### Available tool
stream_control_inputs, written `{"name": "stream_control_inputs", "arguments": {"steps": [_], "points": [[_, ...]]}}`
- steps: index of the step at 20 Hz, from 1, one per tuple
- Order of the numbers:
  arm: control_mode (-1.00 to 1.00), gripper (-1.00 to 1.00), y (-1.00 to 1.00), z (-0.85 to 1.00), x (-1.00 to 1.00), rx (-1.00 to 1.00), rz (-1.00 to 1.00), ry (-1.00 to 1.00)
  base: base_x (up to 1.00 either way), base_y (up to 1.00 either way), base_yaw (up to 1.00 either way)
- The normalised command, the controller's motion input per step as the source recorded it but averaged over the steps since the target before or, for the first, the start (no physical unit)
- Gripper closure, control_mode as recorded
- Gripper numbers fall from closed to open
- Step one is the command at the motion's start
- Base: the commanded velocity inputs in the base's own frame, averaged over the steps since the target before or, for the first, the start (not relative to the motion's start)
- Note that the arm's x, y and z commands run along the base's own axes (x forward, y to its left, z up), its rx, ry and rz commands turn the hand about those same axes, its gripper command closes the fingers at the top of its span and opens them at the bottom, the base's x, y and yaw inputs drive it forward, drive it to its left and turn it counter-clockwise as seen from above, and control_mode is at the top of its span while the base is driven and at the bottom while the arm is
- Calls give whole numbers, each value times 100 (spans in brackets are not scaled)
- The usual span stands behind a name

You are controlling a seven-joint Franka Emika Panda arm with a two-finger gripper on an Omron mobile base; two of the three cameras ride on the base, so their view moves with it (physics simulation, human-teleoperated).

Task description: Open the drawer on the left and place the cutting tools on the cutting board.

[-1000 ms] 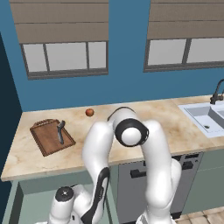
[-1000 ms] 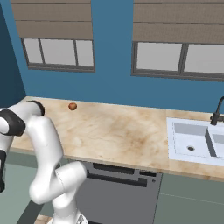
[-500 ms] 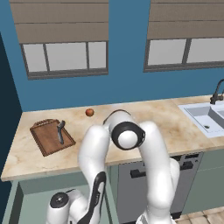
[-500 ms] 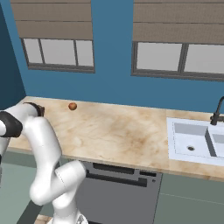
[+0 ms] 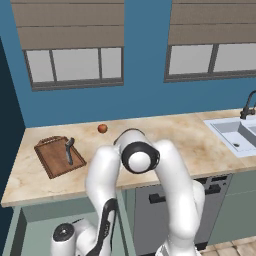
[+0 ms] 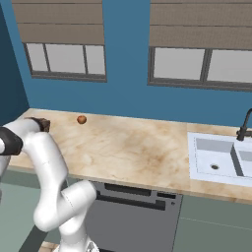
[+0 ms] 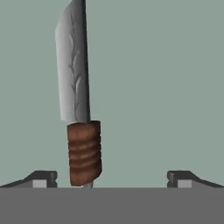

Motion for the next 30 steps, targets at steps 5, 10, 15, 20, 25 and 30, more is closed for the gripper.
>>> {"name": "stream_control_inputs", "arguments": {"steps": [5,10,15,20,25,30], "points": [[-100,-100,11,-14,0,-5,-3,0,0,0,0],[-100,-100,14,-14,0,-4,-5,0,0,0,0],[-100,-100,7,-20,0,-1,-4,0,0,0,0],[-100,-100,0,-22,0,0,-3,0,0,0,0],[-100,-100,0,-20,0,0,-2,0,0,0,0],[-100,-100,0,-21,0,0,-1,0,0,0,0]]}}
